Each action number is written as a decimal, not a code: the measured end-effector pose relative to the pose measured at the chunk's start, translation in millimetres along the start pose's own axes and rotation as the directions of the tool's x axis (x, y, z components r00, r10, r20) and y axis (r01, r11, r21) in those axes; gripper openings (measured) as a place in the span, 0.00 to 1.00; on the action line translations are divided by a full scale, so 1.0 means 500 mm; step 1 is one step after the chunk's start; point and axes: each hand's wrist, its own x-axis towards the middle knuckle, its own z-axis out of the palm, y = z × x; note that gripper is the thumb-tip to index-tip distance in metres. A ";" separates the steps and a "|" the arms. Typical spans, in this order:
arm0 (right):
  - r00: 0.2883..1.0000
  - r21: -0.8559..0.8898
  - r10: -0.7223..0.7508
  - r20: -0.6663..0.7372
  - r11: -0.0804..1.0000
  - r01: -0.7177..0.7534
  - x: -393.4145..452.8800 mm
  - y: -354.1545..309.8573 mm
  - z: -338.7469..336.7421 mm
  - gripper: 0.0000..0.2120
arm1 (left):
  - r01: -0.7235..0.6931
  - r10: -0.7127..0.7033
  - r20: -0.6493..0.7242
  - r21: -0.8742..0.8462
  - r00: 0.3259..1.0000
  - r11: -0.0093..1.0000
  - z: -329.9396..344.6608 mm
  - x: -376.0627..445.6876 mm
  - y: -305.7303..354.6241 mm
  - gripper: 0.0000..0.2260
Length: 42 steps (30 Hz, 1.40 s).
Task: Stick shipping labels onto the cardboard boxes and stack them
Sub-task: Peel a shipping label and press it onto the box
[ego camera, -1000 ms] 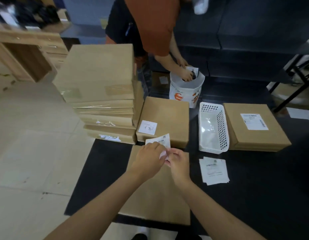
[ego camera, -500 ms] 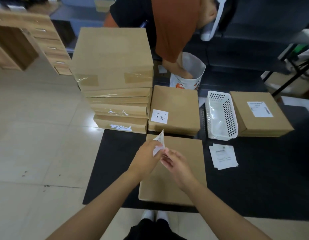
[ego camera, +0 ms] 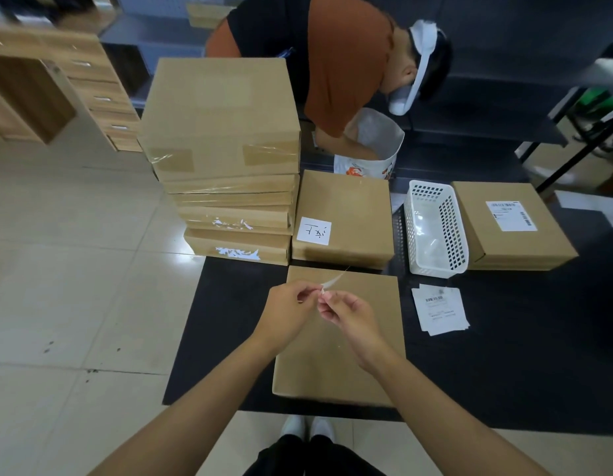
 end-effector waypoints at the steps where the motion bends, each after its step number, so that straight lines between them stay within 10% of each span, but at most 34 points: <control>1: 1.000 -0.019 -0.004 -0.002 1.000 0.004 -0.001 0.000 -0.001 0.08 | -0.009 0.009 0.004 0.007 1.000 1.000 0.001 -0.001 0.002 0.07; 30: 0.997 -0.192 -0.062 -0.055 0.980 0.050 -0.018 0.002 -0.022 0.08 | -0.245 0.219 0.119 0.301 0.969 0.922 0.025 -0.021 0.014 0.07; 42: 0.995 -0.138 -0.096 0.001 0.986 0.095 -0.021 0.008 -0.038 0.06 | -0.200 0.197 0.036 0.160 0.980 0.967 0.029 -0.027 0.026 0.08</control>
